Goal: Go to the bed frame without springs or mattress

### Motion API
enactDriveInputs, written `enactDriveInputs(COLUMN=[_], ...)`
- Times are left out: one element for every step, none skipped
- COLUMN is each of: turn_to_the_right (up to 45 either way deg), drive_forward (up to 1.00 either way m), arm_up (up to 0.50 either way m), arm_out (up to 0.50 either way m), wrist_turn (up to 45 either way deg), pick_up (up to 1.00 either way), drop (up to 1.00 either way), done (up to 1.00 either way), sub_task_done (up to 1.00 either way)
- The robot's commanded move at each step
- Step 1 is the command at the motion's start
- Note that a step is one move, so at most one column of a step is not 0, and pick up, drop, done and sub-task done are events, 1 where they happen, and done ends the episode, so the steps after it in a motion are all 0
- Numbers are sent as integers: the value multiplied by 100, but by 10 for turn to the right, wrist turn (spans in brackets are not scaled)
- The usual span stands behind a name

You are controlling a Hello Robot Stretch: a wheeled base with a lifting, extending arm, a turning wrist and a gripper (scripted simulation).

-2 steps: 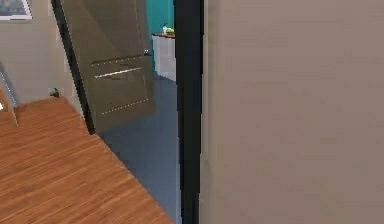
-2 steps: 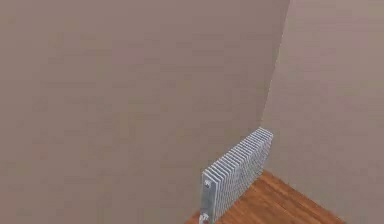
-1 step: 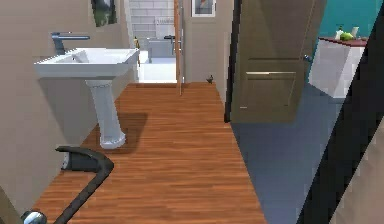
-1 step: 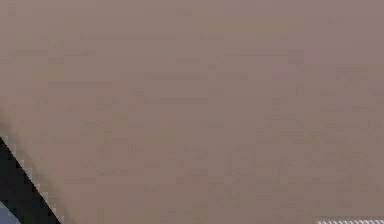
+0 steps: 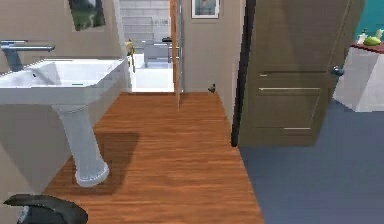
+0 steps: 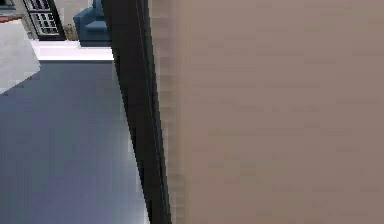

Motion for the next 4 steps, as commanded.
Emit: enactDriveInputs(turn_to_the_right=[-60, 0, 0, -60], drive_forward=[0, 100, 95, 0], arm_up=[0, 0, 0, 0], arm_out=[0, 0, 0, 0], wrist_turn=[0, 0, 0, 0], pick_up=[0, 0, 0, 0], drop=[0, 0, 0, 0], done=[0, 0, 0, 0], sub_task_done=[0, 0, 0, 0])
